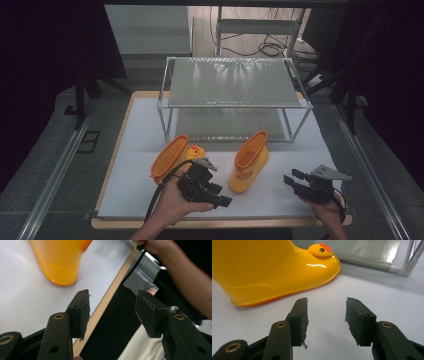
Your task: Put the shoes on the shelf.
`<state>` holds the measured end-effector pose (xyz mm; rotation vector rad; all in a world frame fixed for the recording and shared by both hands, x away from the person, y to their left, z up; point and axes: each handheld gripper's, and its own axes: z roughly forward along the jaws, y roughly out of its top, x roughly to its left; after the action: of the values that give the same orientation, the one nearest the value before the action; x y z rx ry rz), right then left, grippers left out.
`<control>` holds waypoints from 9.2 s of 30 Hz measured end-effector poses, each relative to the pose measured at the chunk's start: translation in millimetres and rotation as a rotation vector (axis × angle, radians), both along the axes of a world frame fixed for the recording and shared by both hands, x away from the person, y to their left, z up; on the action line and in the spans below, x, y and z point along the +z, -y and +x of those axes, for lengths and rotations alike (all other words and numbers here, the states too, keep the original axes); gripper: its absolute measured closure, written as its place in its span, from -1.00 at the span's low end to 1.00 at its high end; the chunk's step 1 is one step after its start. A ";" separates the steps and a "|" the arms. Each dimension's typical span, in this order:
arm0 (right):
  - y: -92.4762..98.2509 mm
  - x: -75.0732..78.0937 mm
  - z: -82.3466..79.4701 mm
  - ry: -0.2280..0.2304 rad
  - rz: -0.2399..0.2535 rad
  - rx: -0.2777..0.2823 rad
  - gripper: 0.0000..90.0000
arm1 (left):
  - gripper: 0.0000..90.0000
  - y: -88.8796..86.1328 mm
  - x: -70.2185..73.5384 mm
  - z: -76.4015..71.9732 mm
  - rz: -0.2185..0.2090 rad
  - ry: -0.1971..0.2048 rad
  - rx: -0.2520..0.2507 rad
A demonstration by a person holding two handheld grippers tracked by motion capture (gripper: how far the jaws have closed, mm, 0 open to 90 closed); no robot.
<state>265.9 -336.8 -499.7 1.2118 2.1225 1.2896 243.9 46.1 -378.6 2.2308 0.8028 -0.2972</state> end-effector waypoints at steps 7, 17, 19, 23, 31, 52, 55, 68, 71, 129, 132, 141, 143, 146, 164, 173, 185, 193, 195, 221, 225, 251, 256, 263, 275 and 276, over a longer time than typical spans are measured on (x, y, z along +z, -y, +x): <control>1.0 -0.3 0.2 -0.005 0.003 0.000 0.15 | 0.01 0.7 36.0 16.7 0.014 0.034 0.014; 2.4 -1.4 1.0 -0.006 -0.002 -0.004 0.15 | 0.02 6.9 59.4 48.8 0.011 0.012 0.027; 1.8 -1.9 1.2 -0.009 -0.003 -0.002 0.15 | 0.02 10.0 61.6 55.8 0.021 0.003 0.028; 1.8 -2.2 1.2 -0.011 -0.002 -0.003 0.15 | 0.02 16.9 63.4 69.1 0.048 -0.007 0.034; 2.3 -3.0 1.5 -0.013 -0.002 -0.003 0.15 | 0.02 33.7 76.8 81.6 0.067 -0.027 0.008; 3.7 -1.8 1.2 -0.013 0.000 -0.007 0.15 | 0.08 72.0 72.8 123.0 0.183 -0.058 0.034; 4.3 -2.1 1.4 -0.012 0.001 -0.009 0.15 | 0.10 75.6 66.7 128.3 0.212 -0.067 0.038; 5.5 -2.6 1.6 -0.015 0.001 -0.013 0.15 | 0.39 94.8 41.1 135.8 0.286 -0.084 0.035; 5.5 -2.7 1.7 -0.016 0.000 -0.014 0.15 | 0.52 96.0 38.3 137.6 0.297 -0.088 0.044; 0.0 -4.8 2.5 -0.019 -0.007 -0.022 0.17 | 0.89 -58.7 36.1 70.8 0.242 0.055 0.195; -0.7 -4.8 2.5 -0.017 -0.012 -0.017 0.17 | 0.78 -56.4 36.8 67.4 0.240 0.063 0.170; 2.1 -3.7 2.4 -0.015 -0.005 -0.025 0.17 | 0.45 -54.3 50.6 65.5 0.194 0.067 0.166; 2.6 -3.6 2.4 -0.015 -0.008 -0.025 0.17 | 0.39 -55.5 54.6 65.3 0.174 0.064 0.165; 2.2 -3.3 2.0 -0.015 -0.005 -0.024 0.16 | 0.34 -57.8 59.7 64.9 0.162 0.062 0.163; 1.9 -4.5 2.6 -0.024 -0.011 -0.024 0.16 | 0.08 -83.3 73.9 58.0 0.135 0.050 0.196; 0.1 -5.5 2.9 -0.029 -0.013 -0.021 0.15 | 0.02 -89.0 68.6 55.6 0.145 0.024 0.197; -1.1 -6.9 3.6 -0.032 -0.017 -0.016 0.16 | -0.07 -85.6 61.4 58.0 0.201 0.014 0.202; -1.2 -7.4 4.1 -0.033 -0.016 -0.015 0.15 | -0.08 -76.8 47.2 65.9 0.247 -0.008 0.204; -0.9 -7.5 4.1 -0.032 -0.015 -0.016 0.15 | -0.09 -73.1 43.8 68.7 0.259 -0.014 0.206; 0.6 -7.1 4.9 -0.032 -0.014 -0.032 0.16 | 0.82 -69.1 35.1 77.9 0.293 0.007 0.239; 0.9 -6.2 4.1 -0.026 -0.013 -0.033 0.16 | 0.82 -69.1 38.0 81.6 0.289 0.014 0.235; 5.4 -3.9 3.4 -0.020 -0.008 -0.042 0.16 | 0.82 -48.7 80.7 78.5 0.182 0.041 0.122; 6.7 -4.5 3.9 -0.020 -0.007 -0.044 0.16 | 0.82 -42.8 88.0 80.1 0.165 0.052 0.099; 8.3 -3.4 3.5 -0.019 -0.001 -0.050 0.16 | 0.82 -32.7 95.1 83.2 0.137 0.061 0.071; 11.1 -2.3 3.3 -0.013 0.006 -0.060 0.17 | 0.82 -25.0 109.7 85.9 0.100 0.071 0.053; 11.0 -2.5 3.5 -0.015 0.006 -0.060 0.17 | 0.82 -24.1 111.3 86.1 0.101 0.072 0.053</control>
<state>269.3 -347.8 -502.2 1.2814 2.0772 1.2658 330.0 70.2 -267.3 2.2962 0.8537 -0.1523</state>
